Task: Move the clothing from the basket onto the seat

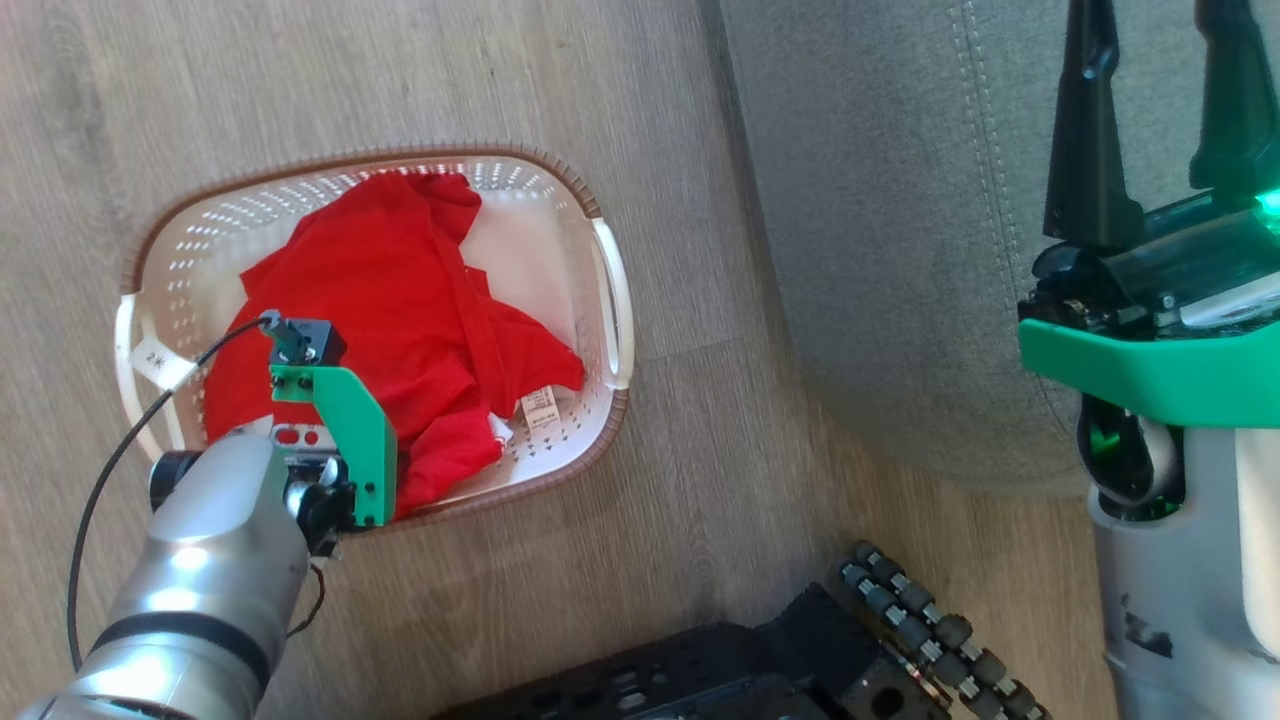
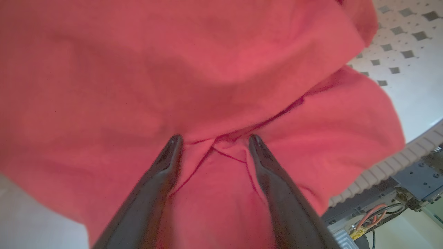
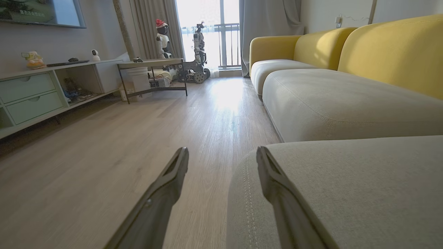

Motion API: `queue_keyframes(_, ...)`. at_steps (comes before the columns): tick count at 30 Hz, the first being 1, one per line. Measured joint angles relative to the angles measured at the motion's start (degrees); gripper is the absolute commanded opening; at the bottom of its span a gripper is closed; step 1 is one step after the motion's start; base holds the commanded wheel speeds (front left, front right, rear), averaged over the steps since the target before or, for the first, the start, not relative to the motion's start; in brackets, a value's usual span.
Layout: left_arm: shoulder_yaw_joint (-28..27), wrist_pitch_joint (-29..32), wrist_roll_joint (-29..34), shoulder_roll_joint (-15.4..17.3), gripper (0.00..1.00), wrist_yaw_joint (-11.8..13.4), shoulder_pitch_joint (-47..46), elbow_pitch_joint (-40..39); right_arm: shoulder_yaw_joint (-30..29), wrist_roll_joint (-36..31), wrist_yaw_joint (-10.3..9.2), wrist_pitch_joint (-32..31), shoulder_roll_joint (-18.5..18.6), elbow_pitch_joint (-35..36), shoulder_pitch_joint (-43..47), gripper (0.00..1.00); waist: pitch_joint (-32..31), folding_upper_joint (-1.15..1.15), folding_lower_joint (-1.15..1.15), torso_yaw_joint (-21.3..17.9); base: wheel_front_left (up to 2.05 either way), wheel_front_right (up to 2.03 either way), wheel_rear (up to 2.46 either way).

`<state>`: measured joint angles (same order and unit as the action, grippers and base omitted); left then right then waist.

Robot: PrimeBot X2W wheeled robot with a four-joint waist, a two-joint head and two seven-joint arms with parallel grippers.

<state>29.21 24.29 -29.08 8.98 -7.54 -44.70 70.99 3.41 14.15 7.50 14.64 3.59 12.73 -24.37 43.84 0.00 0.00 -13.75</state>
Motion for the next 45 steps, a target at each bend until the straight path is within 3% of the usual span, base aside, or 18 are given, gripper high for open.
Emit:
queue_keyframes(1, 0.2, 0.5, 0.0, 0.1, 1.00, 0.0, -0.1, 0.1, 0.0, 0.1, 0.00, 0.0, 0.0, 0.0, 0.0, 1.00, 0.2, 0.00, 0.00, -0.1, 0.00, 0.00, 0.00)
queue_keyframes(2, 0.4, 0.7, 0.0, 0.1, 0.91, 0.0, -0.2, 0.2, 0.0, 0.1, 0.00, 0.0, 0.0, 0.0, -0.1, 1.00, 0.4, 0.00, 0.00, -0.2, 0.00, 0.00, 0.00)
queue_keyframes(3, 0.7, 1.1, 0.0, 0.2, 0.91, 0.0, -0.3, 0.4, 0.1, 0.1, 0.00, 0.0, 0.0, 0.0, -0.1, 1.00, 0.6, 0.00, 0.00, -0.2, 0.00, 0.00, 0.00)
queue_keyframes(4, 1.0, 1.5, 0.0, 0.2, 0.64, 0.0, -0.4, 0.6, 0.1, 0.1, 0.00, 0.0, 0.0, 0.0, -0.2, 1.00, 0.8, 0.00, 0.00, -0.3, 0.00, 0.00, 0.00)
queue_keyframes(6, 1.5, 1.9, -0.6, 0.2, 0.00, 0.0, -0.7, 0.8, 0.1, 0.5, 0.00, 0.0, 0.0, 0.0, -0.5, 1.00, 1.1, 0.00, 0.00, -0.4, 0.00, 0.00, 0.00)
queue_keyframes(21, 4.4, -4.5, -8.3, -0.6, 0.00, 0.0, 2.0, -6.3, -0.2, -0.1, 0.00, 0.0, 0.0, -0.5, -0.7, 1.00, -5.0, 0.00, 0.00, 0.8, 0.00, 0.00, 0.00)
queue_keyframes(35, 10.9, -19.7, -16.6, 0.5, 0.00, 0.0, 11.2, -17.2, -0.4, -0.3, 0.00, 0.0, 0.3, -3.4, 6.2, 1.00, -21.4, 0.01, 0.00, 3.5, 0.00, 0.00, 0.00)
queue_keyframes(45, 13.7, -30.2, -17.7, 2.0, 0.00, 0.0, 14.1, -25.0, -0.6, 1.0, 0.00, 0.0, 2.2, -4.7, 11.4, 1.00, -30.4, 0.01, 0.00, 6.2, 0.00, 0.00, 0.00)
